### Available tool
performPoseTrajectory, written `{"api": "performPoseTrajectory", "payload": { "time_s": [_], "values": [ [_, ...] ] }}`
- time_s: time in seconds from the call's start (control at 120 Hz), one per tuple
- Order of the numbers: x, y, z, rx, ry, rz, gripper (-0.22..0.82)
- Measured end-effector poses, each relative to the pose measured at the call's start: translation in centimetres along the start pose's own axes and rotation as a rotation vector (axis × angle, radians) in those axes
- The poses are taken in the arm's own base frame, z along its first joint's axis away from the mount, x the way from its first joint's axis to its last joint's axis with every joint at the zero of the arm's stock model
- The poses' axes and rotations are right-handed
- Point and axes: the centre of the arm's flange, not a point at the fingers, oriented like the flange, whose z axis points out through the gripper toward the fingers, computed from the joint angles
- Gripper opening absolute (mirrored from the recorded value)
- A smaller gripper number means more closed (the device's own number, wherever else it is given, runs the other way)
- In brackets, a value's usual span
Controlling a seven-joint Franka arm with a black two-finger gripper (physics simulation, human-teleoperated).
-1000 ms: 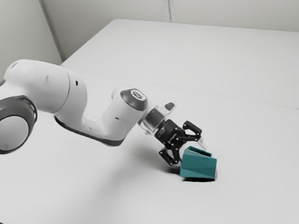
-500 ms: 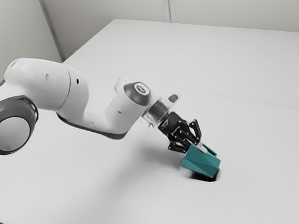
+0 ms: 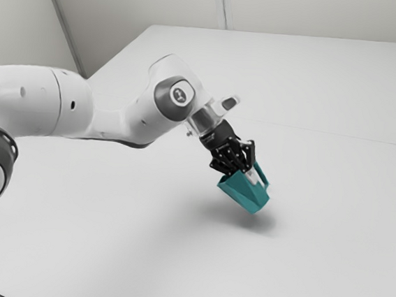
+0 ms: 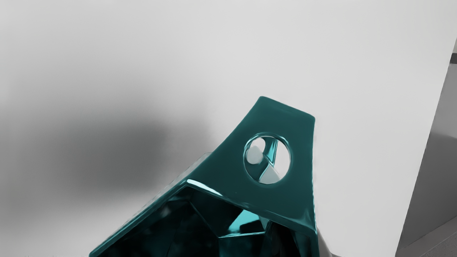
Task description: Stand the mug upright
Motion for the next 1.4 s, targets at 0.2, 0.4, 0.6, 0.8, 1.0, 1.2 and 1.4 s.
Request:
{"api": "performPoseTrajectory", "payload": {
  "time_s": [0.2,0.4,0.6,0.8,1.0,1.2,1.4],
  "values": [
    [-0.2,-1.9,-4.9,0.275,0.077,0.115,-0.15],
    [-2.0,-3.7,-7.9,0.465,0.106,0.183,-0.15],
    [-5.1,-5.5,-8.5,0.54,0.099,0.194,-0.16],
    [-6.6,-8.1,-8.7,0.607,0.094,0.189,-0.16],
    [-6.6,-11.5,-8.5,0.674,0.102,0.184,-0.16],
    [-5.8,-13.1,-7.1,0.698,0.111,0.194,-0.16],
    [-5.6,-14.6,-5.4,0.702,0.105,0.191,-0.16]
  ]
}}
